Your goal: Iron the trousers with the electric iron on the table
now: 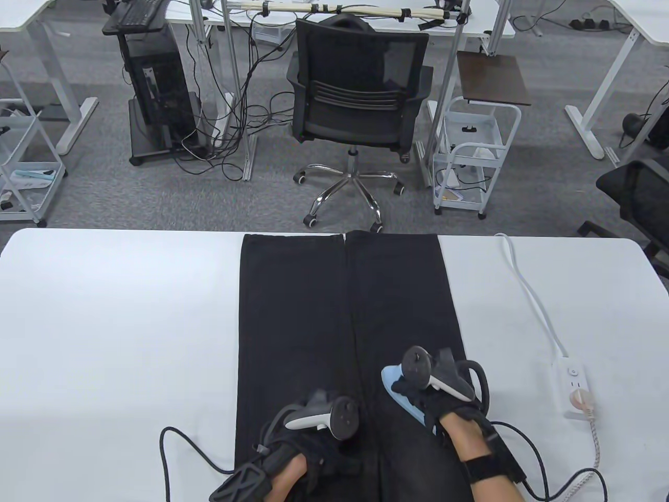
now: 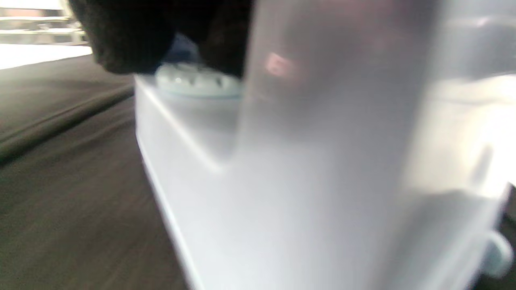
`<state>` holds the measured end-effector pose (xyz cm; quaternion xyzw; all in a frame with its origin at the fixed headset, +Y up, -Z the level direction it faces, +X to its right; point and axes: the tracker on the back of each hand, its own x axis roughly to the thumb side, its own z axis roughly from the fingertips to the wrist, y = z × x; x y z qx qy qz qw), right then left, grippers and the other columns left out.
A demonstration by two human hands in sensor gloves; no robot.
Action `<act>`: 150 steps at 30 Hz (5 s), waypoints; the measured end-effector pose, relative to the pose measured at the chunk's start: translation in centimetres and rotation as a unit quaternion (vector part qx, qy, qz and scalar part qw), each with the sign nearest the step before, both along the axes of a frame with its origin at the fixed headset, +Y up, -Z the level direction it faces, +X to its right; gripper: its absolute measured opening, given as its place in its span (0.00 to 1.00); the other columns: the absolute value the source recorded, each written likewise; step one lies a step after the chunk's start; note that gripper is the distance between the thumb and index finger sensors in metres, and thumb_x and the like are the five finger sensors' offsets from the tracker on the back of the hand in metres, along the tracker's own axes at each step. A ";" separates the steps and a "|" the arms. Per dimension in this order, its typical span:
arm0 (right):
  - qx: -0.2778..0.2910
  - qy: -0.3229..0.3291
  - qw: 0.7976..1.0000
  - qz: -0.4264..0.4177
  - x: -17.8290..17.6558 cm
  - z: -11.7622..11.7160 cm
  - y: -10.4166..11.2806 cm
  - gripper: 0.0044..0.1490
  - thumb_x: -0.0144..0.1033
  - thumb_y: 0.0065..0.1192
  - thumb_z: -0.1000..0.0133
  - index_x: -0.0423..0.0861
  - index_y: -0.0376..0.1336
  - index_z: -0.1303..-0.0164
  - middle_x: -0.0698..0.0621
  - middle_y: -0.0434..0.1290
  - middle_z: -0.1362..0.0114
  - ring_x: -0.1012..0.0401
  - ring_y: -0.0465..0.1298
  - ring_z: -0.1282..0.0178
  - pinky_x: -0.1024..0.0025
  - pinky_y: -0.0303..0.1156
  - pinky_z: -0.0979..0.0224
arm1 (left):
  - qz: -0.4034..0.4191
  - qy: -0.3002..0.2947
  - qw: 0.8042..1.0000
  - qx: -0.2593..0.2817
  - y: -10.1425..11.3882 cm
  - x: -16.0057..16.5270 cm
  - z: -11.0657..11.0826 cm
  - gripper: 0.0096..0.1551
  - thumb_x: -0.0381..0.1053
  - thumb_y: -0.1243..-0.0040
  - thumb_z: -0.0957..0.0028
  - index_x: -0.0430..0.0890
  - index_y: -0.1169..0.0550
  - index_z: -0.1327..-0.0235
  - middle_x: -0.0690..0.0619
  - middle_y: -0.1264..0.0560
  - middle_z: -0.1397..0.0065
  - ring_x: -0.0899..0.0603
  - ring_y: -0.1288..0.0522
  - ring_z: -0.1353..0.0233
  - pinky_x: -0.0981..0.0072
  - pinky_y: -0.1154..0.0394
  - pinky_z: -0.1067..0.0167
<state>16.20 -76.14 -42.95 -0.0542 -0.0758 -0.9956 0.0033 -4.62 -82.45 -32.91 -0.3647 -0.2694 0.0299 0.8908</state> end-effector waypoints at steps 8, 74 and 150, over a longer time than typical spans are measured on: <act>-0.002 -0.080 0.997 0.003 -1.1 -6.8 0.2 0.42 0.60 0.63 0.47 0.38 0.61 0.38 0.62 0.76 0.61 0.68 0.80 0.69 0.62 0.83 0.57 | 0.002 -0.002 1.000 -0.002 0.0 0.0 0.0 0.69 0.74 0.48 0.44 0.47 0.76 0.22 0.31 0.85 0.24 0.17 0.84 0.29 0.14 0.72 0.39; -0.030 0.005 0.999 -0.012 -1.1 -3.4 0.1 0.41 0.60 0.63 0.45 0.38 0.60 0.39 0.62 0.76 0.61 0.69 0.80 0.69 0.63 0.83 0.57 | 0.009 -0.001 1.000 -0.006 -0.3 -0.2 -0.2 0.69 0.74 0.48 0.44 0.47 0.77 0.22 0.33 0.86 0.24 0.19 0.86 0.29 0.16 0.74 0.40; -0.056 0.096 0.994 0.001 -21.1 0.3 0.6 0.40 0.59 0.61 0.43 0.37 0.59 0.38 0.62 0.76 0.61 0.68 0.80 0.69 0.62 0.83 0.56 | 0.042 0.211 0.976 0.033 1.2 -20.2 -3.0 0.58 0.59 0.40 0.40 0.41 0.60 0.14 0.32 0.72 0.17 0.22 0.73 0.21 0.16 0.65 0.34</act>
